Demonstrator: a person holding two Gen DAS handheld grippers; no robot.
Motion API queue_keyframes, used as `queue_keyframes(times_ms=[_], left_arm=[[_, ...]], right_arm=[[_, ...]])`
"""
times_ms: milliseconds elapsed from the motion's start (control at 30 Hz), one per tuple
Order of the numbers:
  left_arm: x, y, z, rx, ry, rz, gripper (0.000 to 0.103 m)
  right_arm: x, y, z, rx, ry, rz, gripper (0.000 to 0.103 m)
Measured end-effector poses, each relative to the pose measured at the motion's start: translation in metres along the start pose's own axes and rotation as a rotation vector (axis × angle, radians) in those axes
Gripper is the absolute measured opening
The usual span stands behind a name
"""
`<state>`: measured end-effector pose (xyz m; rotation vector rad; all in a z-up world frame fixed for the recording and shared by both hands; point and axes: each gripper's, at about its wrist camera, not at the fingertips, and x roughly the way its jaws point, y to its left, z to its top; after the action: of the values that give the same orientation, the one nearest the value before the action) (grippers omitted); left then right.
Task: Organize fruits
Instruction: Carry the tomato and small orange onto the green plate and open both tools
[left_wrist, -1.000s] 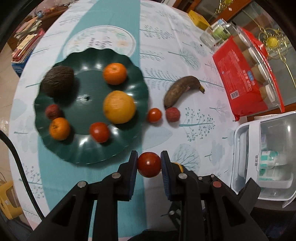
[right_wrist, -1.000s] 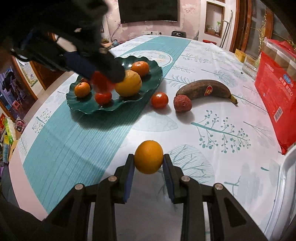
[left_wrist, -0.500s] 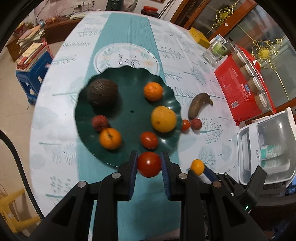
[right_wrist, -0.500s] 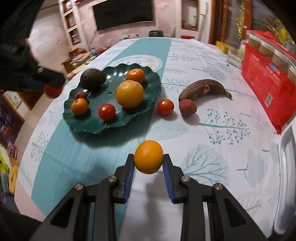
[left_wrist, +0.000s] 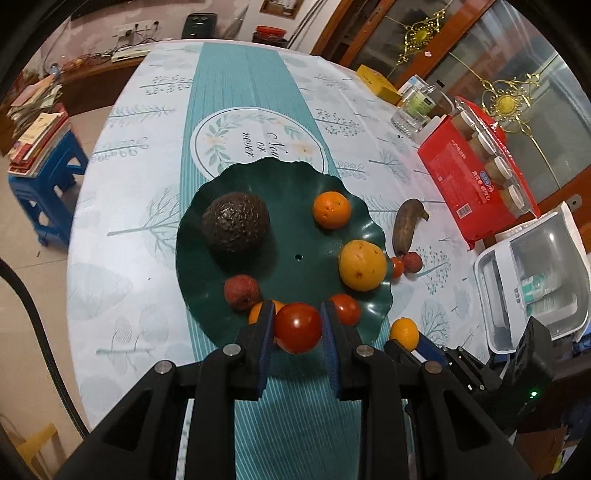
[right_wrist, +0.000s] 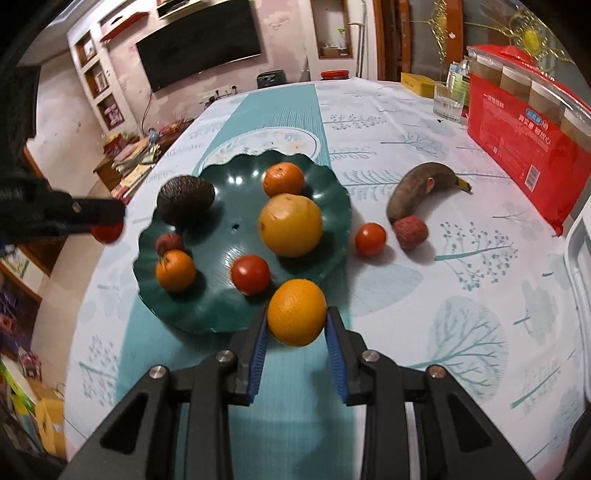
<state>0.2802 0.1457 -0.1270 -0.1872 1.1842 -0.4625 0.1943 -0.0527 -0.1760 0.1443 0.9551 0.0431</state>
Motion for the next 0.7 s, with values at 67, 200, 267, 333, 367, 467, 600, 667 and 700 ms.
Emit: queue_keyframes(times_ms=[67, 200, 267, 333, 367, 467, 600, 667, 700], left_arm=[[0.006, 0.005, 0.001, 0.009, -0.004, -0.001, 0.023], [0.019, 0.022, 0.003, 0.004, -0.008, -0.010, 0.023], [0.027, 0.032, 0.004, -0.018, 0.008, -0.017, 0.023], [0.033, 0.039, 0.005, -0.033, 0.012, -0.018, 0.023], [0.035, 0.042, 0.005, -0.037, 0.013, -0.021, 0.023], [0.041, 0.048, 0.006, -0.047, 0.022, -0.026, 0.023], [0.041, 0.051, 0.004, -0.055, 0.011, -0.005, 0.035], [0.039, 0.050, 0.003, -0.050, 0.007, 0.041, 0.055], [0.037, 0.049, 0.003, -0.047, 0.001, 0.055, 0.055]], right_arm=[[0.004, 0.007, 0.002, 0.020, 0.002, 0.012, 0.031], [0.013, 0.018, 0.002, 0.058, 0.018, 0.058, 0.031], [0.019, 0.025, 0.001, 0.063, 0.035, 0.075, 0.031], [0.023, 0.032, 0.000, 0.060, 0.053, 0.087, 0.031], [0.025, 0.035, 0.000, 0.054, 0.059, 0.092, 0.031], [0.029, 0.042, 0.002, 0.040, 0.070, 0.091, 0.031], [0.033, 0.043, 0.004, 0.047, 0.078, 0.092, 0.035], [0.034, 0.040, 0.005, 0.062, 0.087, 0.082, 0.048], [0.034, 0.039, 0.006, 0.067, 0.081, 0.090, 0.052]])
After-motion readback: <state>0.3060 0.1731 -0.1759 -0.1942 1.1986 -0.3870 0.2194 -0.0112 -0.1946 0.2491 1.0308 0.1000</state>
